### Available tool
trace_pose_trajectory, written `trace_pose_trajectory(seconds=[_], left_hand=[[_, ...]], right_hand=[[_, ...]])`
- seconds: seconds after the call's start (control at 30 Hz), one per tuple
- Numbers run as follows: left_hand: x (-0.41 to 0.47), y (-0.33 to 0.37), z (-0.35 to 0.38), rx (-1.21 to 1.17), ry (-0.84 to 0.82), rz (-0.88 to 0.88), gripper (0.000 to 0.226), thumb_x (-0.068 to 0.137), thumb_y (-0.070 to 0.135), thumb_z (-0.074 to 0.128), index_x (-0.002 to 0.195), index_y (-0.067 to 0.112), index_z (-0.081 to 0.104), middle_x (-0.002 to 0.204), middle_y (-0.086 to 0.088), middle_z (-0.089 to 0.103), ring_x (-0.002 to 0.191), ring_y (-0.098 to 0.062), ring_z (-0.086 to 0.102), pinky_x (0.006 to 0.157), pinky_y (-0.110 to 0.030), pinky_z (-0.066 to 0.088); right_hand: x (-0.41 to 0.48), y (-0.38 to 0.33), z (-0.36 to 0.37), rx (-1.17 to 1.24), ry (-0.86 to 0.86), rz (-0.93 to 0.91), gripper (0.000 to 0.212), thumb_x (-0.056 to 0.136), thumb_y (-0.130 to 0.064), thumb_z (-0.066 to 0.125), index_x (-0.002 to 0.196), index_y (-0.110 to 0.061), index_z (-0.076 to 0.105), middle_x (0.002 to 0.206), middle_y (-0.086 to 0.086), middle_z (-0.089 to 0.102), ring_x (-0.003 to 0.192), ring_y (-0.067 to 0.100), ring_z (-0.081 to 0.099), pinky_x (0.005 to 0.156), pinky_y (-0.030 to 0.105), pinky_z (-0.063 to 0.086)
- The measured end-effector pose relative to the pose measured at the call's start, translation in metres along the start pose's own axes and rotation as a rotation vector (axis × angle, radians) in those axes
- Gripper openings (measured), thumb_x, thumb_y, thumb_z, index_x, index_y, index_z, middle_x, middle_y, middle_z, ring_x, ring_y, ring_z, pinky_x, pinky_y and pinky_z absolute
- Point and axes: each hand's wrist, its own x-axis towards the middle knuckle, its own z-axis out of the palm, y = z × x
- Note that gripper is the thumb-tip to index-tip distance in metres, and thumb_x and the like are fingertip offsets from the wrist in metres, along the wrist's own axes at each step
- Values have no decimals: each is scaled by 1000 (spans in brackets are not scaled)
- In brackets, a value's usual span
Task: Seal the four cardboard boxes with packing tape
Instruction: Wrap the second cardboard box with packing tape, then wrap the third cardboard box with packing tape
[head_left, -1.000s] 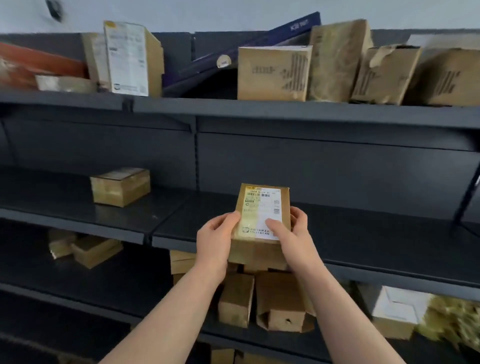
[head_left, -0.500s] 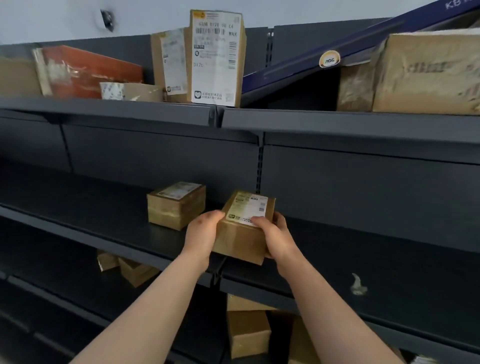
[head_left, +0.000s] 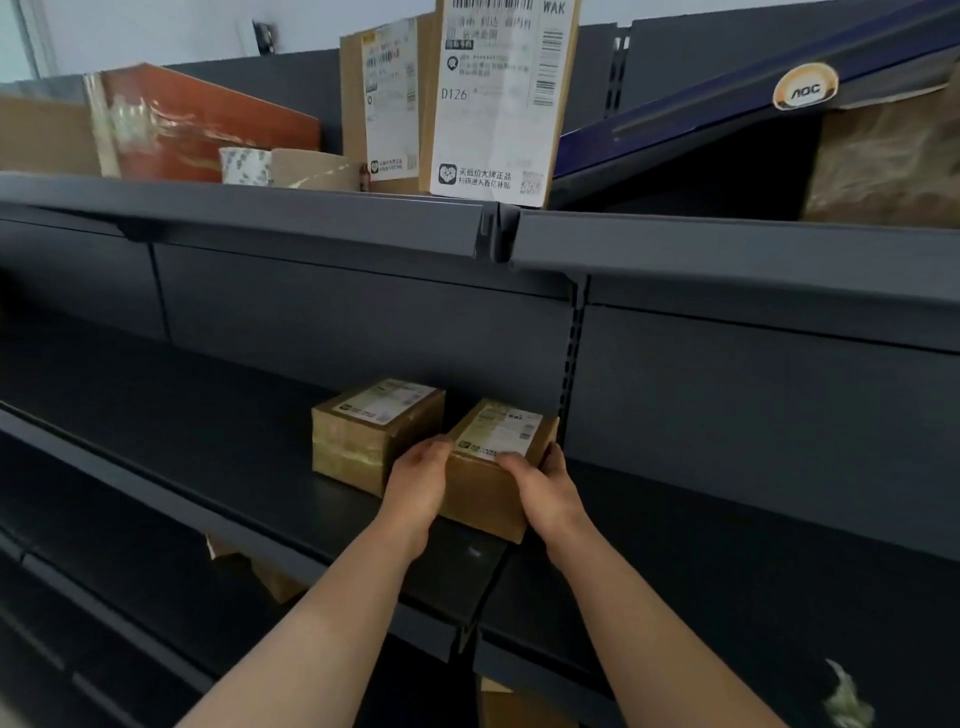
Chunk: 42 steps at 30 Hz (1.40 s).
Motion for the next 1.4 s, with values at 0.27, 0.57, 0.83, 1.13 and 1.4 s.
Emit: trace_pose_trajectory(seconds=[0.27,0.57,0.83,1.13,1.4], left_hand=[[8,2,-3,168,-22,153,45,102,35,40,144,21,41,143,-4,47,129,-21,46,104,-32,36],[-23,28,0,306,-133,590,40,97,23,50,137,26,49,139,7,47,129,-10,42,101,-21,30],[-113,26,69,-4,-525,481,14,97,22,53,105,24,64,101,16,63,94,8,57,77,-8,42],[-266,-12,167,-61,-1036,160,15,97,21,51,101,30,62,104,9,64,97,-6,60,87,-26,49],[-442,-73,257,13,-1403,-14,15,98,20,49,103,25,63,102,4,67,93,-11,62,84,-28,52]], right_hand=[[-12,-14,6,-23,101,13,60,87,-39,65,140,-26,39,129,-2,54,105,15,54,75,23,45],[-71,-34,-16,-62,366,-73,60,94,-34,59,147,-17,36,144,-2,46,127,16,45,94,25,33],[-173,-22,-76,-109,708,-115,49,95,-35,57,142,-23,47,139,-10,52,114,2,48,92,21,36],[-332,12,-174,-102,1170,-4,45,95,-34,58,139,-25,50,134,-9,56,121,9,51,101,28,40],[-494,63,-267,-114,1494,149,45,94,-34,59,136,-20,53,131,-4,58,115,11,53,94,27,43]])
